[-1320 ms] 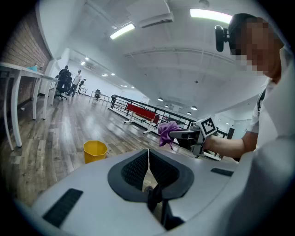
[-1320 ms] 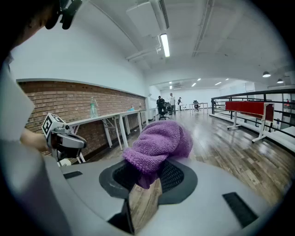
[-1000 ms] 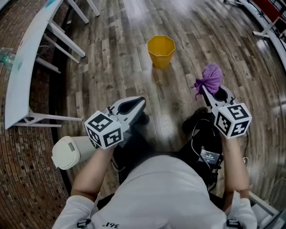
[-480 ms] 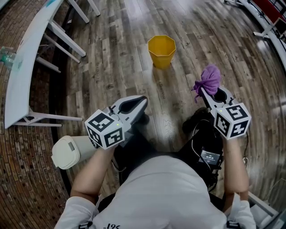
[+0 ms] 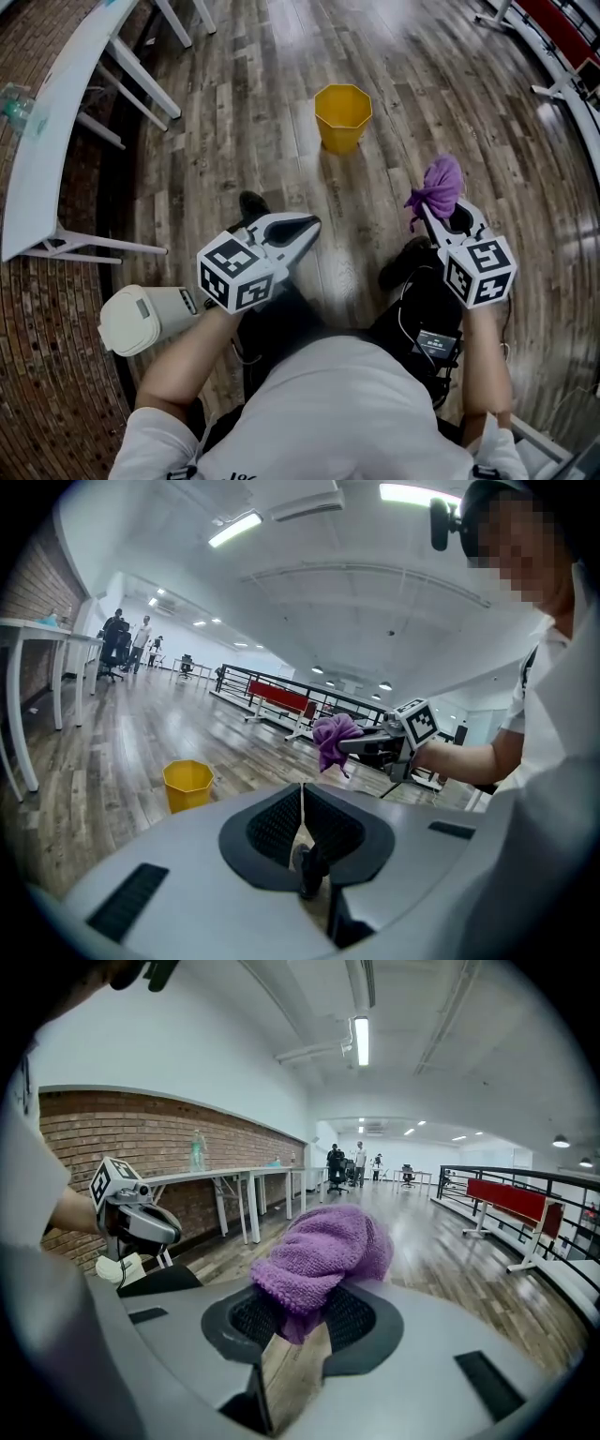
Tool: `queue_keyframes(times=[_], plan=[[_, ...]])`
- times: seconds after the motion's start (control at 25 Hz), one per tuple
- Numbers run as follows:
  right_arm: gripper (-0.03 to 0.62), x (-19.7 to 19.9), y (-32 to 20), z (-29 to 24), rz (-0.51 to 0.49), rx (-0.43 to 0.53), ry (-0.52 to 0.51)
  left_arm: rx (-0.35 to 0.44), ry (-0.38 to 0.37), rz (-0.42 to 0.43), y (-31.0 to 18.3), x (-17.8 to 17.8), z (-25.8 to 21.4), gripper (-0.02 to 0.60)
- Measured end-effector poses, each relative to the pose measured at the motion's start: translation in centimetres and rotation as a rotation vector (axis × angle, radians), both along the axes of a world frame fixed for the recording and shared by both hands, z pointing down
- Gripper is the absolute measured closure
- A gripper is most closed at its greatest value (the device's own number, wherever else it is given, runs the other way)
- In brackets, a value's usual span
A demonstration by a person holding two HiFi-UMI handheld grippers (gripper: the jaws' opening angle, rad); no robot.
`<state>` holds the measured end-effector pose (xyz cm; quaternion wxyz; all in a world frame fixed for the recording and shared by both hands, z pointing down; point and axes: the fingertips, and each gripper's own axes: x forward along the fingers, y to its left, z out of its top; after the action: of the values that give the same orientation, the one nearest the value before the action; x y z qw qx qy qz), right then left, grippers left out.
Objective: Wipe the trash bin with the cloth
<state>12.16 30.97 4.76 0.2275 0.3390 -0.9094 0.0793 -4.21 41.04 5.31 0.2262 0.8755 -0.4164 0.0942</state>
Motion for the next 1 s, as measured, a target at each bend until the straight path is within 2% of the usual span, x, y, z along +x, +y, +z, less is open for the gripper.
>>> queue_keyframes(times=[0.16, 0.32, 0.64, 0.88, 1.0], plan=[[0.487, -1.1, -0.3, 0.3, -0.015, -0.007, 0.018, -0.01, -0.014, 0.029, -0.6, -0.4, 0.9, 0.569], [0.487, -1.7, -1.6, 1.0, -0.04, -0.021, 0.045, -0.018, -0.014, 0.016, -2.8, -1.2, 1.8, 0.569], [0.487, -1.6, -9.3, 4.7, -0.06, -0.047, 0.103, -0.04, -0.02, -0.031, -10.7, -2.8, 4.6, 0.569], [0.487, -2.4, -12.8, 6.2, -0.048, -0.056, 0.1, -0.032, -0.051, -0.025, -15.5, -3.7, 5.6, 0.569], [0.487, -2.9, -13.8, 7.0, -0.055, -0.065, 0.099, -0.027, -0.092, -0.013, -17.1, -3.8, 6.1, 0.569]])
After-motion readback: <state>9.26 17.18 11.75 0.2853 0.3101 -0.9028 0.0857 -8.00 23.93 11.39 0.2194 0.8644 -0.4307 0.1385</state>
